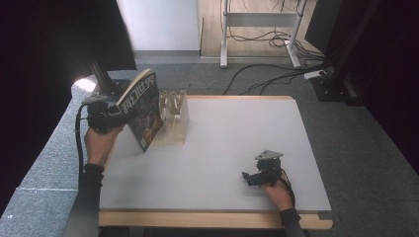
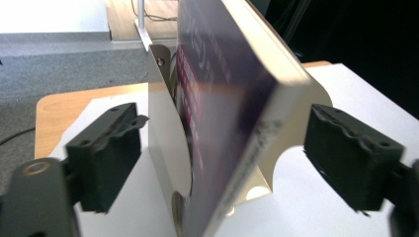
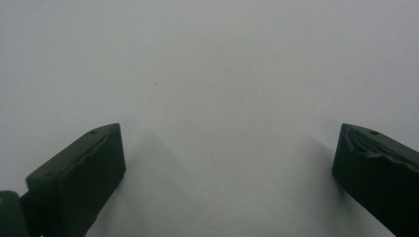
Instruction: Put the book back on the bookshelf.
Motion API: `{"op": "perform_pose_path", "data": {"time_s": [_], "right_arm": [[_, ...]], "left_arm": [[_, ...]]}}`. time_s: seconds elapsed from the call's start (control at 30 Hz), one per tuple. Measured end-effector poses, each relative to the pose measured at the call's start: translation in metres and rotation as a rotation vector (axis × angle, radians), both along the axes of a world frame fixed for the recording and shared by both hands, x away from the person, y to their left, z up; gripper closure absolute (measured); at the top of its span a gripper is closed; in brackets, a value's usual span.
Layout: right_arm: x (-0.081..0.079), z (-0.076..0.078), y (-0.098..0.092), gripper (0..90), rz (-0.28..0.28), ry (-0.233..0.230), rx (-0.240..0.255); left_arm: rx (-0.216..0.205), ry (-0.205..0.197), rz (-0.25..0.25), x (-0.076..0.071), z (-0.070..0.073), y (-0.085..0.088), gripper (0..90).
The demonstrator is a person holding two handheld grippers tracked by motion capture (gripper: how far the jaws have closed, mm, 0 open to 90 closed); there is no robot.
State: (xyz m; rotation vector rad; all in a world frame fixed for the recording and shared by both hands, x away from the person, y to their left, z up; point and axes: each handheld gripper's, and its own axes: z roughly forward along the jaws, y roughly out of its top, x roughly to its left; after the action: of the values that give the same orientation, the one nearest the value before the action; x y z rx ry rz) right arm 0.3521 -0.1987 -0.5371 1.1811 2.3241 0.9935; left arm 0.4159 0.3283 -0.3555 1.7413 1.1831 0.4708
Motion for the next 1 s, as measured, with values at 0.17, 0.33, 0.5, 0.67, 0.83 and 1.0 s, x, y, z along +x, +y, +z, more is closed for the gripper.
{"op": "perform_pose_path", "data": {"time_s": [0.17,0.33,0.5,0.67,0.83,1.0], "right_arm": [[0.000,0.000,0.000,0.0,0.000,0.000,0.000],[0.000,0.000,0.000,0.0,0.000,0.001,-0.001],[0.000,0.000,0.000,0.0,0.001,0.001,-0.001],[0.000,0.000,0.000,0.0,0.001,0.001,-0.002],[0.000,0.000,0.000,0.0,0.001,0.001,-0.002],[0.000,0.000,0.000,0.0,0.001,0.001,-0.002]], "left_arm": [[0.019,0.011,-0.025,-0.012,0.003,0.004,8.8],[0.047,0.016,-0.048,-0.025,0.005,0.005,5.0],[0.092,0.006,-0.066,-0.039,0.008,0.002,1.1],[0.099,-0.014,-0.099,-0.054,0.010,-0.004,0.0],[0.110,-0.023,-0.149,-0.069,0.010,-0.014,0.0],[0.122,-0.030,-0.188,-0.080,0.008,-0.024,0.0]]}}
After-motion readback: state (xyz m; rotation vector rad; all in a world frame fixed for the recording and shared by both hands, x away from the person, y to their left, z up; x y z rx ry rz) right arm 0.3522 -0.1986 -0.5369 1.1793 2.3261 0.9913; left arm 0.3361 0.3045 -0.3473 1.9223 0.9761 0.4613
